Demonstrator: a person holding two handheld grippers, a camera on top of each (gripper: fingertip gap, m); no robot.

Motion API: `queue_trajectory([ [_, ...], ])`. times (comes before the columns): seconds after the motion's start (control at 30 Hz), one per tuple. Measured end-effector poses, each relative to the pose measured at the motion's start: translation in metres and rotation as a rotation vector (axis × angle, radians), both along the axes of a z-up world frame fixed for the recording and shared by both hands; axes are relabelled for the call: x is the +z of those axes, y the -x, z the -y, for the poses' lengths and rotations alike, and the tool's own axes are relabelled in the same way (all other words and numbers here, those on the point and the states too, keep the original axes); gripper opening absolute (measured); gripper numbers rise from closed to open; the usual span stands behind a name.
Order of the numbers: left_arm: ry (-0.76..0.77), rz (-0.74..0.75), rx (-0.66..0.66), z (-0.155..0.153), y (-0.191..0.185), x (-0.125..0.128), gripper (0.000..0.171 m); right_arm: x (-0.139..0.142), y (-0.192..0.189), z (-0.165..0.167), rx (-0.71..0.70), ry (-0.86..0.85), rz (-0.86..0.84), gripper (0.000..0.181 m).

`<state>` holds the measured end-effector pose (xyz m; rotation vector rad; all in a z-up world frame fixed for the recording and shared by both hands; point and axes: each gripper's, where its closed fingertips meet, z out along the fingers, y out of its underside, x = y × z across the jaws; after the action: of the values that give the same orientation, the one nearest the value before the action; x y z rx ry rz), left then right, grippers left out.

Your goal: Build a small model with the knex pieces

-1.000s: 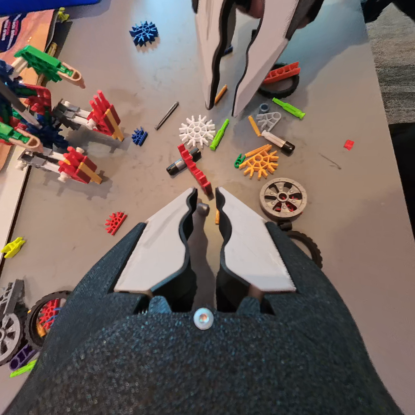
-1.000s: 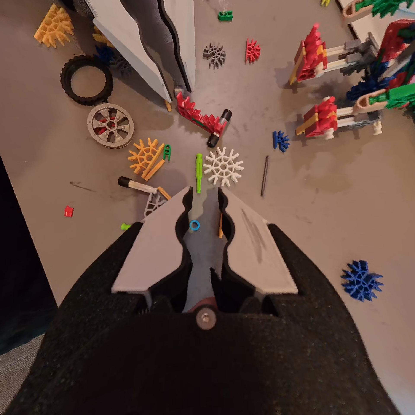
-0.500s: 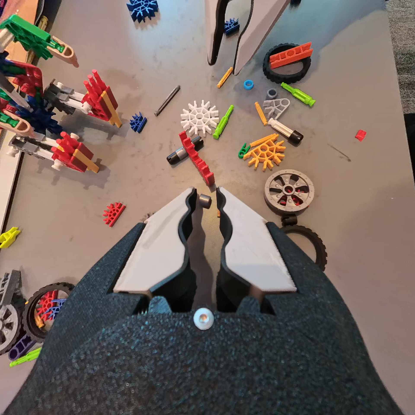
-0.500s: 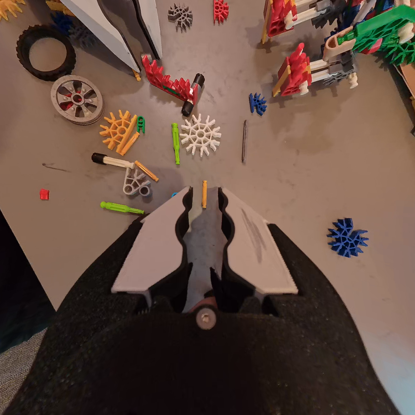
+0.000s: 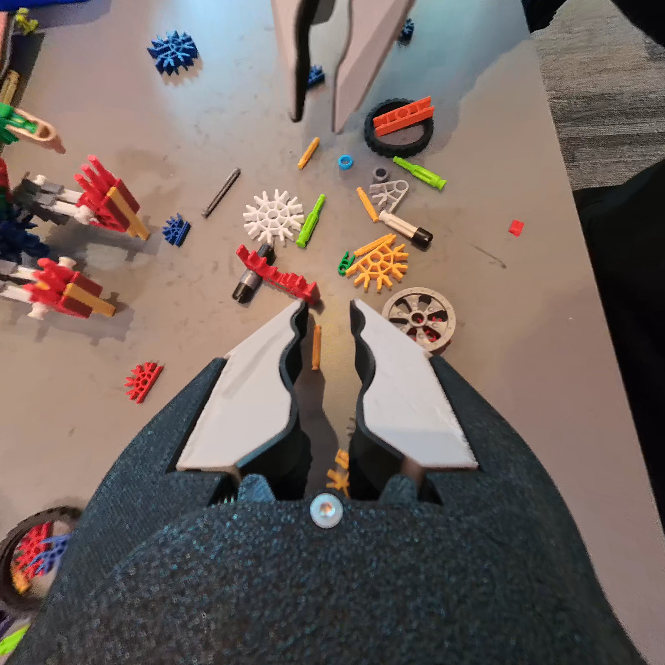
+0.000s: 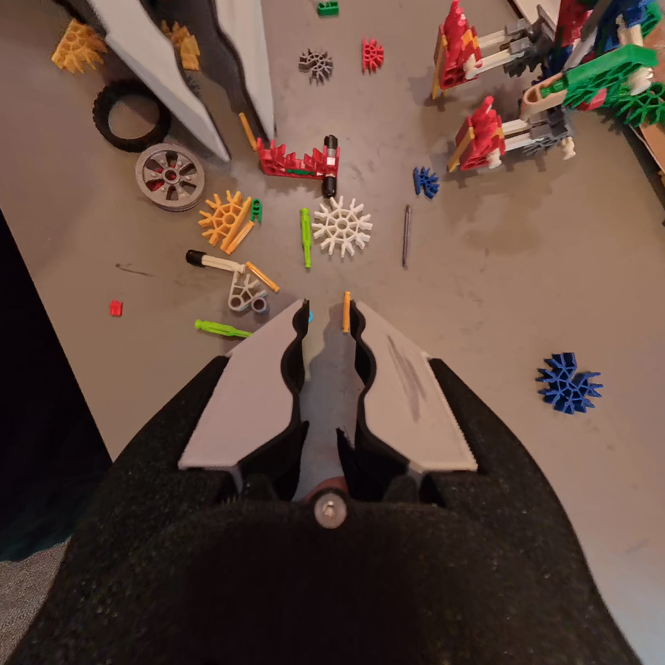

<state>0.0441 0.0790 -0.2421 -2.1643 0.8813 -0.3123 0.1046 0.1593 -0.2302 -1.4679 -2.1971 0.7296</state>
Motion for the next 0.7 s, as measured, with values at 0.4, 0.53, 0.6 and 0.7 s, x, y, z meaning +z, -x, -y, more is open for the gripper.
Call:
queue_trajectory([
  [0.4, -0.166, -0.14, 0.312, 0.025, 0.066, 0.087, 0.015, 0.006, 0.003, 0.033, 0.11, 0.001, -0.014, 0.022],
  [0.53, -0.189, -0.263, 0.371, 0.045, 0.075, 0.111, 0.014, 0.006, 0.011, 0.037, 0.117, 0.016, -0.033, 0.022],
  [0.6, -0.15, -0.339, 0.363, 0.058, 0.077, 0.107, 0.015, 0.005, 0.013, 0.041, 0.13, 0.018, -0.039, 0.023],
  [0.7, -0.073, -0.395, 0.365, 0.077, 0.082, 0.092, 0.016, 0.006, 0.013, 0.045, 0.145, 0.023, -0.045, 0.023],
])
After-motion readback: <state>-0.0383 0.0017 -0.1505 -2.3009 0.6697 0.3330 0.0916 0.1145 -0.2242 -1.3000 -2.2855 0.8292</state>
